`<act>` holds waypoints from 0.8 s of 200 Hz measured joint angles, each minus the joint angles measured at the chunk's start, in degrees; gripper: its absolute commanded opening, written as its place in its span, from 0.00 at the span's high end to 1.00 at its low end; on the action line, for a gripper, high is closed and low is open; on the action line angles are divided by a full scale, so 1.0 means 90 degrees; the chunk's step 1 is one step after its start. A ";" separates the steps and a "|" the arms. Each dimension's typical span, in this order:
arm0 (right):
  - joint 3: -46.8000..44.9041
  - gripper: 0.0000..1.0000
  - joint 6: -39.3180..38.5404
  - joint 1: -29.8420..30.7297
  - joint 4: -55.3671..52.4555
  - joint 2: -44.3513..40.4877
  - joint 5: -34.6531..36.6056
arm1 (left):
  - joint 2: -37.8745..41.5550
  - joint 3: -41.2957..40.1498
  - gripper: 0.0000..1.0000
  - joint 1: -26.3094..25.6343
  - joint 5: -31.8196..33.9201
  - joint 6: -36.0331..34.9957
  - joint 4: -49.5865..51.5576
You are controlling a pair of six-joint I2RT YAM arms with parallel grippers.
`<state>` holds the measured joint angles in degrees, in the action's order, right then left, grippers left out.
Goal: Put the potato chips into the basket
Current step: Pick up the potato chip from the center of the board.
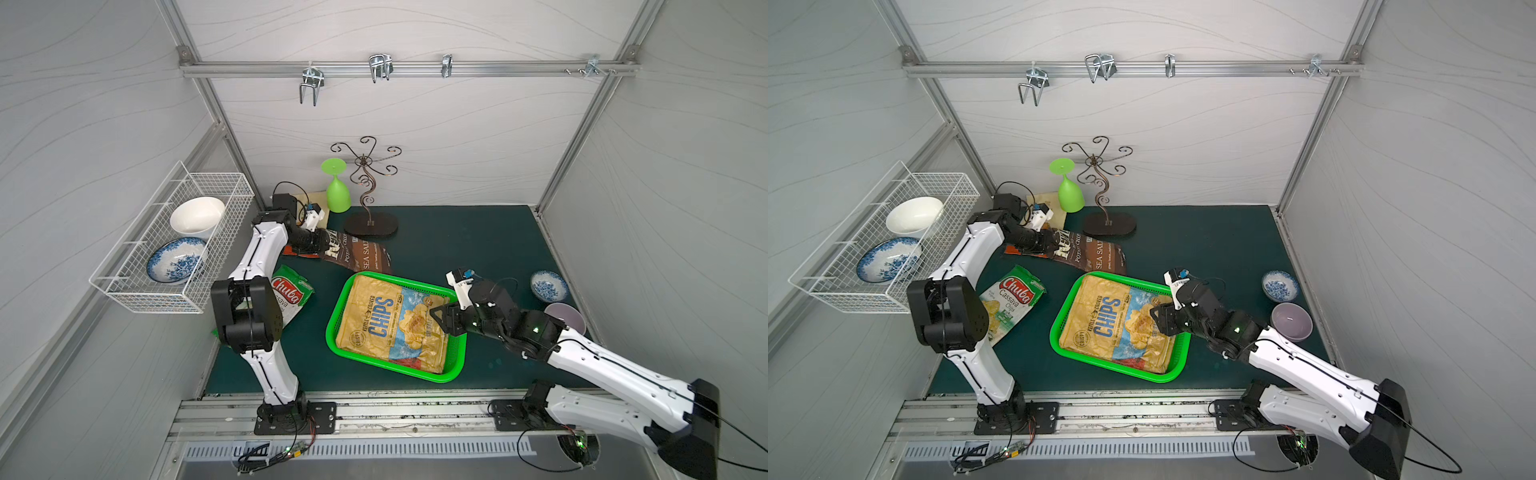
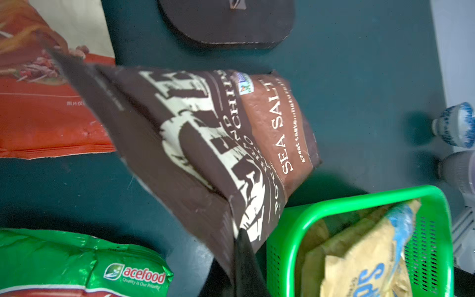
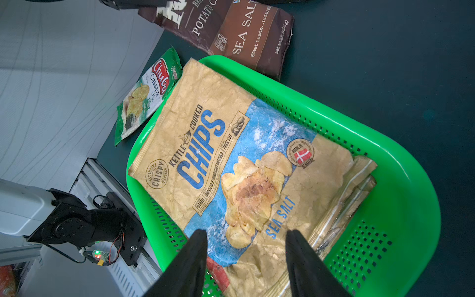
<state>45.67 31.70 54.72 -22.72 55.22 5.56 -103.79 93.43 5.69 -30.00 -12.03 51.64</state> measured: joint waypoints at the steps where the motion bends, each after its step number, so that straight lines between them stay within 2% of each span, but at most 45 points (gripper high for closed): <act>1: 0.0000 0.47 0.0000 0.0000 0.0000 0.0000 0.0000 | 0.0007 0.0000 1.00 0.0000 -0.0010 0.0000 0.0005; 58: -0.0117 0.47 0.0002 0.0000 0.0012 -0.0119 0.0109 | 0.0415 0.0401 1.00 -0.0138 -0.0561 -0.0007 0.0585; 121: -0.0233 0.48 0.0012 0.0000 0.0019 -0.0391 0.0306 | 0.1299 0.0884 1.00 -0.0903 -0.0384 -0.0206 0.0945; 160: -0.0267 0.48 0.0049 0.0000 0.0015 -0.0551 0.0396 | 0.1547 0.1027 1.00 -0.1088 -0.0236 -0.0272 0.1086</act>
<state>43.27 32.14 54.72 -22.59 50.26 9.13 -89.86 102.67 -4.10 -32.12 -14.48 61.41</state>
